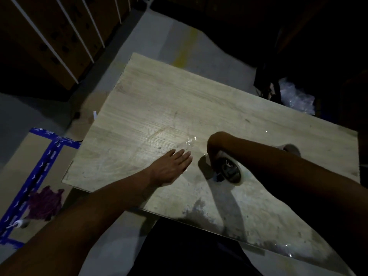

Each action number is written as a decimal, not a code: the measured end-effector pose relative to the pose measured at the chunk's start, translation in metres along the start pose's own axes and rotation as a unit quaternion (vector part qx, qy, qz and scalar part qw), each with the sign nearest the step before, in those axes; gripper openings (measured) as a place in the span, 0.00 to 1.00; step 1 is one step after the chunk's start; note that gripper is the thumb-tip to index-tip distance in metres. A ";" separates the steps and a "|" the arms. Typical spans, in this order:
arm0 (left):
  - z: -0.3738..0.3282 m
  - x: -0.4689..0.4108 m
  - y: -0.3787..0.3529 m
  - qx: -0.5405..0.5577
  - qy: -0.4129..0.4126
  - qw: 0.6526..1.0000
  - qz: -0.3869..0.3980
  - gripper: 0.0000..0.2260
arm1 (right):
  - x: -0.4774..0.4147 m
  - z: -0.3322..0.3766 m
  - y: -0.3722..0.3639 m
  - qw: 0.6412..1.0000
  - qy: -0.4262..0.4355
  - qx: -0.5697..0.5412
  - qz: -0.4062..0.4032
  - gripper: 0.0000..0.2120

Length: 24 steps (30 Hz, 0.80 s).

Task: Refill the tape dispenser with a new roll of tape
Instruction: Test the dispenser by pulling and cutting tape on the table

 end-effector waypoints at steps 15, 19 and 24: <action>0.029 -0.061 0.059 0.306 0.284 0.903 -0.097 0.11 | -0.037 -0.102 -0.100 0.717 0.156 -0.668 0.124 0.25; 0.004 -0.075 0.067 0.667 0.390 0.628 -0.088 0.07 | -0.043 -0.108 -0.124 0.586 0.169 -0.786 0.100 0.18; -0.030 -0.085 0.095 0.730 0.390 0.556 -0.081 0.11 | -0.045 -0.110 -0.137 0.499 0.180 -0.843 0.088 0.21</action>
Point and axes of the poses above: each hand's wrist, its own x-axis away from the middle knuckle, its own y-axis out of the back of the hand, z = x × y, the point moved 6 cm from there along -x, towards the middle knuckle
